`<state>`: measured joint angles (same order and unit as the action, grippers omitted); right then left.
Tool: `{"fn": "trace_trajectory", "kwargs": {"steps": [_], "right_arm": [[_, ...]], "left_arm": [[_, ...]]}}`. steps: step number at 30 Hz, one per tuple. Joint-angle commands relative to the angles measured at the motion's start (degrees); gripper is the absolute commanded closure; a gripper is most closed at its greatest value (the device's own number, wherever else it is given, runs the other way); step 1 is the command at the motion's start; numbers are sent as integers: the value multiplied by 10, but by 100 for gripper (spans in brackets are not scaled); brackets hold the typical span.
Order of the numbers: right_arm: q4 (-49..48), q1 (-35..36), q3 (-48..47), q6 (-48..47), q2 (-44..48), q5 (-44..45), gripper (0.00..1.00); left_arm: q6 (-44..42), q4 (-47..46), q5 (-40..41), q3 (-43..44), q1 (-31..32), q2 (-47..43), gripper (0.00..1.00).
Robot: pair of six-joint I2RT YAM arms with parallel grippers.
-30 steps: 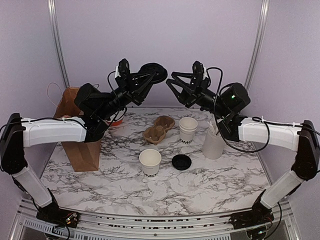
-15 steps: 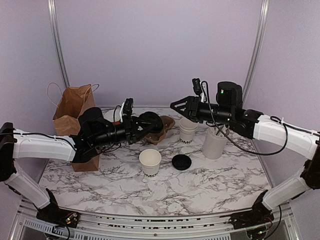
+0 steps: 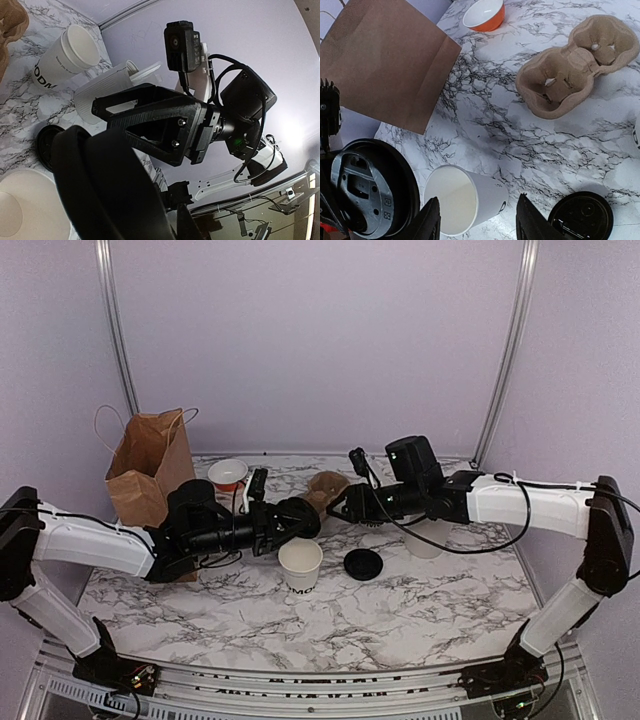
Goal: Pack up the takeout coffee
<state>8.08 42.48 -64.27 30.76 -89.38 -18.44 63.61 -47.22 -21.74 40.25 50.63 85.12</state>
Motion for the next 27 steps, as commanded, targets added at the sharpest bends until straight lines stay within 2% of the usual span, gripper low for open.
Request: {"fn": "trace_trajectory", "kwargs": {"steps": [1,7,27], "right_arm": [[6,6,-31,-17,-8,26,50],[10,7,-26,-21,-13,51,50],[0,14,-25,-20,-41,45,50]], "left_arm": [[0,1,8,-12,3,19,87],[5,0,4,-13,4,40,87],[29,-21,-14,-24,13,73,85]]}}
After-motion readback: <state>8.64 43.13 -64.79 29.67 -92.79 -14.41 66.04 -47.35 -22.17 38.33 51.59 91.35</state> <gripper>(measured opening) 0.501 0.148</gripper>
